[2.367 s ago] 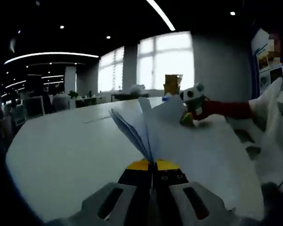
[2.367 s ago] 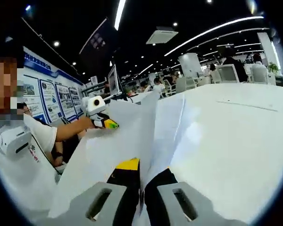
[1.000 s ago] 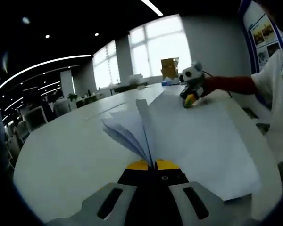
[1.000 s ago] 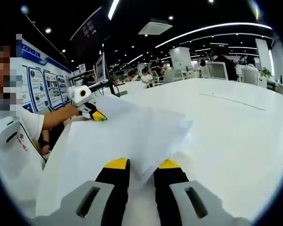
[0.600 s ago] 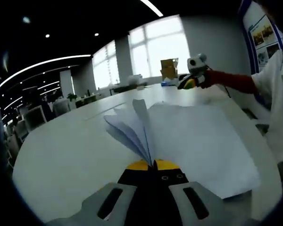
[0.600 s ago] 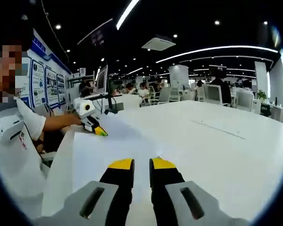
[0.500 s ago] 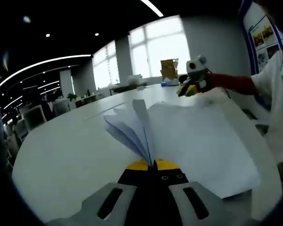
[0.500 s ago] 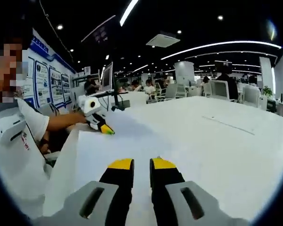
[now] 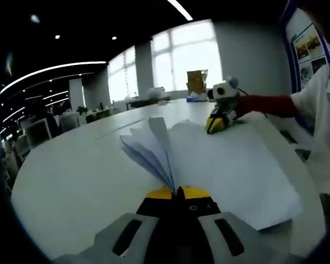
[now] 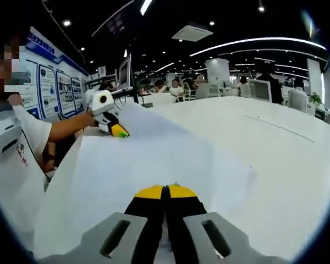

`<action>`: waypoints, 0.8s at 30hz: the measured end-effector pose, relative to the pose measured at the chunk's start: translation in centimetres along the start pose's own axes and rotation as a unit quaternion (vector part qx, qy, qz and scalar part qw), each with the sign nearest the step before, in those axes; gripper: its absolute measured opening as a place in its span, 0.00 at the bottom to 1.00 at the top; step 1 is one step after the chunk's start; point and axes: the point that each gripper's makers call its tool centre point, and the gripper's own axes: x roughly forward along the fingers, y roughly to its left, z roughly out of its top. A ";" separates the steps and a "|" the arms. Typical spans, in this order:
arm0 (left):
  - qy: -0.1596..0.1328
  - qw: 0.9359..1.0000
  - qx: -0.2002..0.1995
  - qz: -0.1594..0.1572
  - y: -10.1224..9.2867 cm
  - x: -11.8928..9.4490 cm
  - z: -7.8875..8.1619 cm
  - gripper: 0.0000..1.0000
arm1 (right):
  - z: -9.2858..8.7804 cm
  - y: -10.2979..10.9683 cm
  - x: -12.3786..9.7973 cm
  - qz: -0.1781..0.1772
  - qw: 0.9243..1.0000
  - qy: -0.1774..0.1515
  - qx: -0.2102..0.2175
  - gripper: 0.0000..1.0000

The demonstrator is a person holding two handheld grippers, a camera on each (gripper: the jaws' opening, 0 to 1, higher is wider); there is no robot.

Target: Organize the stack of printing papers by aligning and flattening the scattered papers on the table

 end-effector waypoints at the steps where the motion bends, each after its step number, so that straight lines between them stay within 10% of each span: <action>1: 0.001 1.000 0.005 0.001 0.1 -0.1 0.0 0.12 | 0.0 0.0 0.0 0.000 1.000 -0.001 -0.002 0.00; 16: -0.103 0.993 -0.032 0.038 2.8 -6.7 6.5 0.17 | 0.0 0.0 -0.1 -0.014 1.000 -0.006 0.008 0.00; 24: 0.004 0.999 -0.004 -0.040 -1.7 -1.8 1.7 0.17 | 0.0 0.0 -0.1 -0.021 1.000 -0.009 0.008 0.00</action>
